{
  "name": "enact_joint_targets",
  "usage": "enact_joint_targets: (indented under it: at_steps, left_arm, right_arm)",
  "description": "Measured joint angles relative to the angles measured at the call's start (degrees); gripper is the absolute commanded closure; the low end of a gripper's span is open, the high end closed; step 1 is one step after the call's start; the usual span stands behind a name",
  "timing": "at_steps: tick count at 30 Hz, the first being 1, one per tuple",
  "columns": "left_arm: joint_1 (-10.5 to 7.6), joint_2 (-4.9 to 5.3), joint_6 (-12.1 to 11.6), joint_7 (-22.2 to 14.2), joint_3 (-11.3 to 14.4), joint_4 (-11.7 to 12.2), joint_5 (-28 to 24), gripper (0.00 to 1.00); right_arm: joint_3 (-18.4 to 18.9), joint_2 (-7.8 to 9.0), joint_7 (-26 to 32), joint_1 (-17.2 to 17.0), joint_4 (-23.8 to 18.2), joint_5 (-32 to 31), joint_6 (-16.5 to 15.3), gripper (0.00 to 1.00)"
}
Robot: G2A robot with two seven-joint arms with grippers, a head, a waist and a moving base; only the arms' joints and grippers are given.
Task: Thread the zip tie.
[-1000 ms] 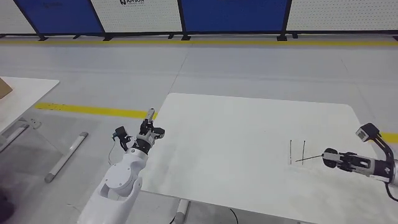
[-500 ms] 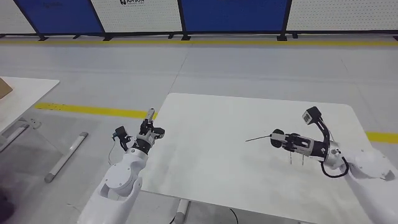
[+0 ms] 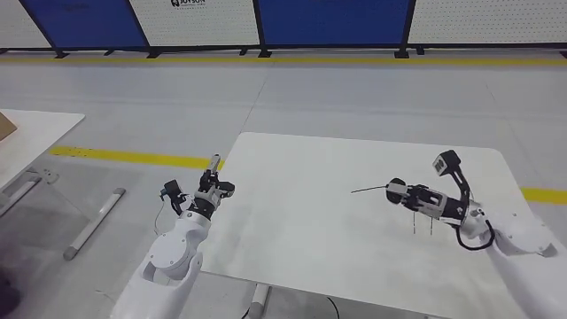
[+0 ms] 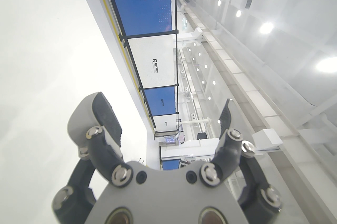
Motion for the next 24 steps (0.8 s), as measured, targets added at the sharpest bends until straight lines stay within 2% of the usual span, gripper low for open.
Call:
enact_joint_targets:
  at_steps: [1,4,8,12,14,22,24]
  left_arm:
    - [-0.11,-0.04,-0.2,-0.22,0.42,-0.29,0.43,0.0]
    - [0.1,-0.2,-0.77,-1.42,2.84,-2.14,3.3,0.0]
    - [0.7,-0.33,-0.66,-4.01,7.32,-4.85,9.2,0.0]
    - [0.05,-0.61,0.4,-4.68,11.4,-5.68,12.77,0.0]
    - [-0.33,-0.72,0.81,-4.18,12.09,-5.5,12.7,0.0]
    - [-0.35,-0.71,0.82,-4.28,12.06,-5.45,12.61,0.0]
    - [-0.8,-0.64,1.65,-6.43,12.28,-5.04,12.42,0.0]
  right_arm:
    - [0.21,-0.24,-0.51,-0.38,-0.16,1.27,-0.82,1.0]
    - [1.24,-1.17,-1.85,-1.85,-1.42,2.84,-0.58,1.0]
    - [2.27,-2.62,-3.16,-3.69,-2.19,0.89,-0.5,1.0]
    - [2.61,-3.57,-2.57,-4.07,-0.45,-1.39,-0.51,1.0]
    - [2.64,-3.63,-2.59,-4.01,-0.25,-1.58,-0.51,1.0]
    - [2.63,-3.6,-2.61,-4.02,-0.31,-1.51,-0.51,1.0]
    - [2.54,-3.7,-3.52,-4.2,-0.6,-2.09,-0.25,1.0]
